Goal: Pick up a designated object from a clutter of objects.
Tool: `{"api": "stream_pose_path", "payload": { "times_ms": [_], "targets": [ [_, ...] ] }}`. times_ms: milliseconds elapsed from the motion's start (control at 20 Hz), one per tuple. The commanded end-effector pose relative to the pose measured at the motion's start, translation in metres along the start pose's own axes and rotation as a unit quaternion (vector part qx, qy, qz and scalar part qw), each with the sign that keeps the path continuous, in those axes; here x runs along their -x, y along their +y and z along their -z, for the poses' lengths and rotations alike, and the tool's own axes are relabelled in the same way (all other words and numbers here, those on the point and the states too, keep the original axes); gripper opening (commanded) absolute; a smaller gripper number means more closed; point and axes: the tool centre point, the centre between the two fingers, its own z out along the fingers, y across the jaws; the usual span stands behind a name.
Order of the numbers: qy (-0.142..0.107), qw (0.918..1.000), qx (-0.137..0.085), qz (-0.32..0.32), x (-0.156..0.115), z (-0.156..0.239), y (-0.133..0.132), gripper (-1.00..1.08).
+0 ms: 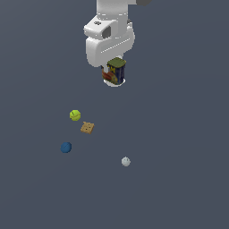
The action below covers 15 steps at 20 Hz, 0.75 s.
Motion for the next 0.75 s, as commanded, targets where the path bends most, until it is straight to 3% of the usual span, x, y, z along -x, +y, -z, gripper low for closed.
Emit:
{"api": "stream_pose_path", "payload": {
  "times_ms": [0, 350, 700],
  "targets": [
    [0.001, 1.0000, 0.001, 0.000, -0.006, 0.018, -0.012, -1.00],
    [0.002, 1.0000, 0.000, 0.000, -0.019, 0.050, -0.034, -1.00],
    [0.003, 1.0000, 0.000, 0.000, -0.023, 0.060, -0.040, -1.00]
  ]
}}
